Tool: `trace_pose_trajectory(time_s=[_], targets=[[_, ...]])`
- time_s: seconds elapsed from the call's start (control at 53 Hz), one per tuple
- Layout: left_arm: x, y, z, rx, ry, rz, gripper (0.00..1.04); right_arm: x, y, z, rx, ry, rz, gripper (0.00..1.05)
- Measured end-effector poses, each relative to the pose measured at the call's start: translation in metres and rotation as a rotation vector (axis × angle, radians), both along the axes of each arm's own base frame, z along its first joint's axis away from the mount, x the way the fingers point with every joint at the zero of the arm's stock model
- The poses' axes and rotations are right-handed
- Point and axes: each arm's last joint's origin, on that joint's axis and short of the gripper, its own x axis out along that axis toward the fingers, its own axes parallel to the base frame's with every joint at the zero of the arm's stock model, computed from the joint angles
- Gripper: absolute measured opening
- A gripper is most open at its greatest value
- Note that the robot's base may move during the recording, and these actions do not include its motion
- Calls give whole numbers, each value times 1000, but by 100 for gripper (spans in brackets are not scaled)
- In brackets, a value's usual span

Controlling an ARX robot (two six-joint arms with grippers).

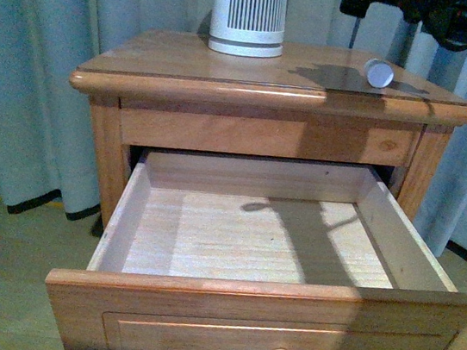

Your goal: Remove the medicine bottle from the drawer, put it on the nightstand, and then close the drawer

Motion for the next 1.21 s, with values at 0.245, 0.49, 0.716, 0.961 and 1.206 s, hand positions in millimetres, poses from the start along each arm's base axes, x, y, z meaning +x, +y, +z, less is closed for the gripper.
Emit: trace_pose_trajectory(time_s=[0.245,0.49,0.716,0.961,1.206], targets=[[0,0,0,0,0,0,98,-124,-30,17,26,-111,5,98],[0,0,0,0,0,0,98,-246,-50,-95,143,195,65,98],[0,0,0,0,0,0,98,-277,-41,-159,147,283,93,98],[0,0,0,0,0,0,98,-258,-26,-201,150,282,136,98],[0,0,0,0,0,0,98,-202,-13,-223,124,216,173,98]])
